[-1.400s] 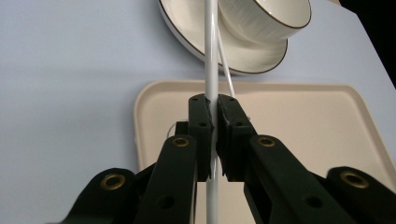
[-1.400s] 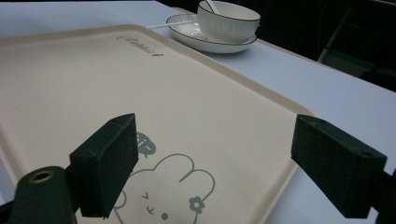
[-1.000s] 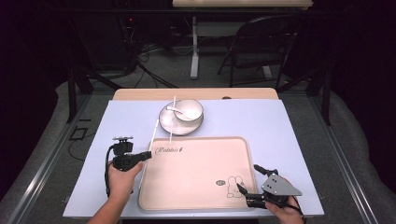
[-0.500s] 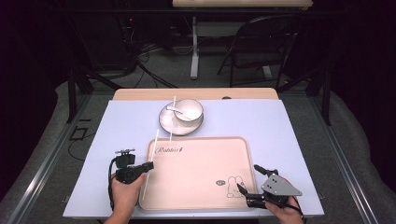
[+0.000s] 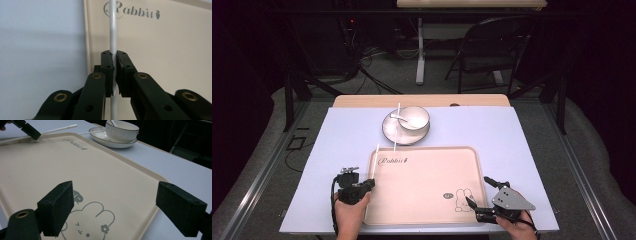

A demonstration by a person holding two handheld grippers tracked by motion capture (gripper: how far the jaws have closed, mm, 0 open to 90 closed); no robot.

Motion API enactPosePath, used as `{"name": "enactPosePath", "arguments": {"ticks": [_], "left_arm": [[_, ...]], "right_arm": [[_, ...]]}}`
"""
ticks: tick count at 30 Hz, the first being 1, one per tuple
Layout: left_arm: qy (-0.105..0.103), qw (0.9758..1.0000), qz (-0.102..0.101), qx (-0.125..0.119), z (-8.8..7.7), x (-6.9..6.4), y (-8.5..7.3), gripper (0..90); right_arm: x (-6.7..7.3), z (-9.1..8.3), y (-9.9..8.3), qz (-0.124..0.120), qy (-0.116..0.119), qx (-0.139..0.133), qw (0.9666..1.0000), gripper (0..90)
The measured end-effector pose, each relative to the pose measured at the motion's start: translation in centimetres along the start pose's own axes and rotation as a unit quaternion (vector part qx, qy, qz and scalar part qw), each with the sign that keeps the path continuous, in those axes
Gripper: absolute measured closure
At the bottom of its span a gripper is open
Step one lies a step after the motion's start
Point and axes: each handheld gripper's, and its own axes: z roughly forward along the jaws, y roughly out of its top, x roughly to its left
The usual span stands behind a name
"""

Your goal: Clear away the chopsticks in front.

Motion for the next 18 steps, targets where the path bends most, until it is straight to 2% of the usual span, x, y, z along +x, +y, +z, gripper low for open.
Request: {"name": "enactPosePath", "arguments": {"ticks": [6, 10, 17, 18], "left_arm": [[0.014, 0.9999, 0.007, 0.001, 0.07, -0.33, -0.19, 84.9], [0.011, 0.9999, -0.001, 0.001, 0.39, -0.32, -0.49, 84.5], [0.012, 0.9999, 0.001, 0.0, 0.38, -0.32, -0.52, 84.6], [0.016, 0.9998, 0.001, -0.008, 0.43, -0.44, -0.69, 84.6]], "right_arm": [[0.07, -0.14, 0.04, -0.003, 0.002, -0.001, 1.0, 14.2], [0.05, -0.13, 0.03, -0.003, 0.002, -0.001, 1.0, 14.2], [0.12, -0.13, 0.04, -0.003, 0.001, -0.001, 1.0, 14.2], [0.12, -0.13, 0.04, -0.003, 0.001, -0.001, 1.0, 14.2]]}}
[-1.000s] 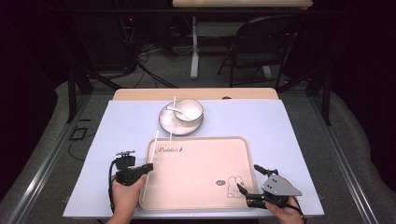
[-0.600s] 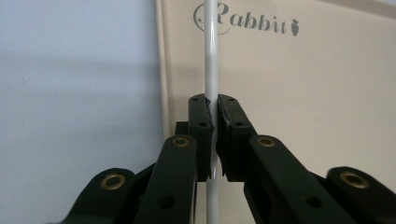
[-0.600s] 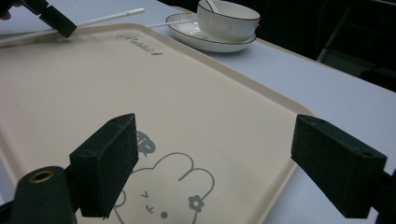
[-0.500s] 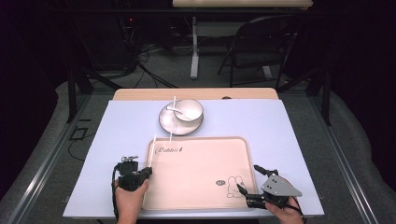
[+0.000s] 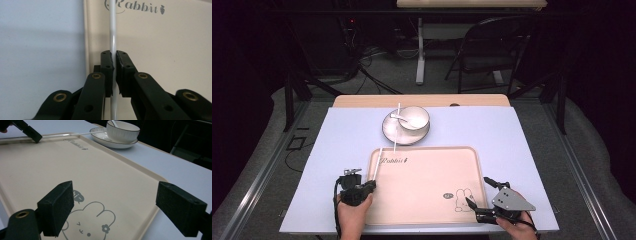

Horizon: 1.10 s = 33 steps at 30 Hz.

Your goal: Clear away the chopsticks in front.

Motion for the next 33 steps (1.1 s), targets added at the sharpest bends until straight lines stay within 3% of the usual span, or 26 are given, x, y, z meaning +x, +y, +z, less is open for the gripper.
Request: {"name": "enactPosePath", "arguments": {"ticks": [6, 17, 24, 33], "left_arm": [[-0.003, 1.0, -0.003, -0.004, 0.09, 0.05, 0.02, 84.8], [-0.007, 0.9995, -0.026, -0.013, 0.06, 0.31, -0.2, 84.0], [-0.001, 0.9998, -0.011, -0.015, 0.17, 0.01, -0.16, 82.1], [-0.016, 0.9997, -0.012, -0.015, 0.24, 0.02, -0.15, 78.3]], "right_arm": [[0.26, 0.04, 0.07, -0.011, 0.007, 0.002, 0.9999, 14.2], [0.22, 0.16, 0.05, -0.013, 0.007, 0.003, 0.9999, 14.2], [0.26, 0.34, 0.07, -0.014, 0.01, 0.004, 0.9998, 14.2], [0.24, 0.42, 0.08, -0.013, 0.011, 0.004, 0.9999, 14.2]]}}
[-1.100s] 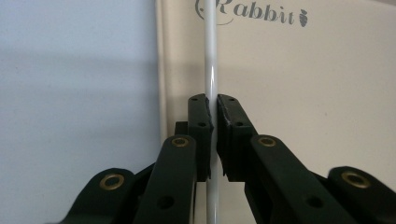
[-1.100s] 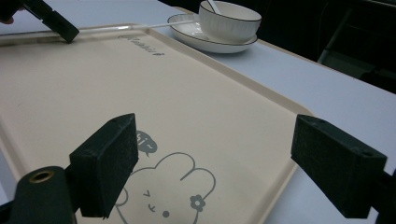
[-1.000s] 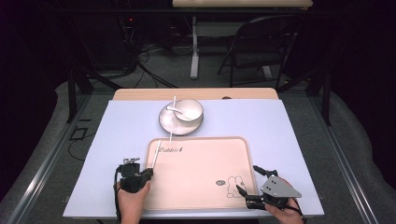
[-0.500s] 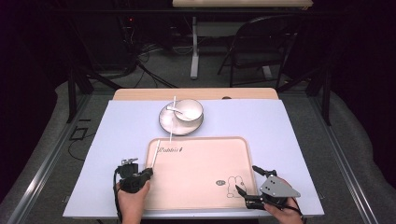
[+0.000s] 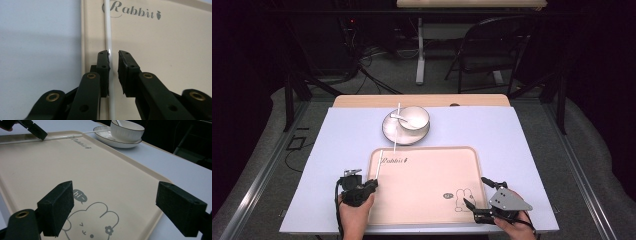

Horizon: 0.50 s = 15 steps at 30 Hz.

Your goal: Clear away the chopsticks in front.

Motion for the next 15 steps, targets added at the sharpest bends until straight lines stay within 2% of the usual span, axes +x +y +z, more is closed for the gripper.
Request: {"name": "enactPosePath", "arguments": {"ticks": [8, 15], "left_arm": [[-0.026, 0.9997, -0.001, -0.003, -0.22, 0.13, 0.06, 64.4], [-0.025, 0.9994, 0.022, -0.01, -0.44, -0.15, 0.06, 52.0]], "right_arm": [[-0.1, -0.11, 0.0, 0.002, -0.001, -0.001, 1.0, 14.2], [-0.05, -0.07, 0.03, 0.001, 0.0, -0.001, 1.0, 14.2]]}}
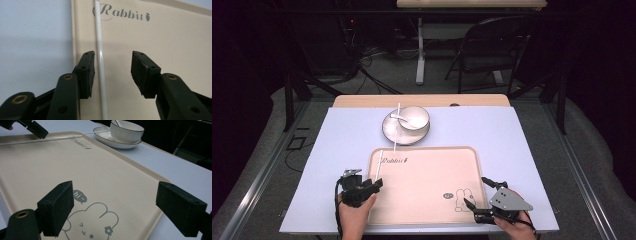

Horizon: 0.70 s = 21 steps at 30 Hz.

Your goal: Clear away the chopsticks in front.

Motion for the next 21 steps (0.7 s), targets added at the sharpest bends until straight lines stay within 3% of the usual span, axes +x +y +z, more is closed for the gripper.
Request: {"name": "enactPosePath", "arguments": {"ticks": [8, 11, 18, 21], "left_arm": [[-0.006, 0.9993, 0.027, -0.023, -0.43, -0.09, 0.09, 45.1], [0.009, 0.9981, 0.05, -0.033, -0.5, -0.27, 0.06, 43.6], [0.015, 0.9974, 0.068, -0.02, -0.66, -0.62, 0.44, 43.0], [0.012, 0.9976, 0.067, -0.013, -0.68, -0.64, 0.83, 42.9]], "right_arm": [[0.05, -0.02, 0.02, -0.002, 0.0, 0.0, 1.0, 14.2], [0.02, 0.0, 0.01, -0.001, -0.001, 0.0, 1.0, 14.2], [0.13, 0.02, 0.04, -0.006, 0.001, 0.001, 1.0, 14.2], [0.13, 0.0, 0.03, -0.006, 0.002, 0.001, 1.0, 14.2]]}}
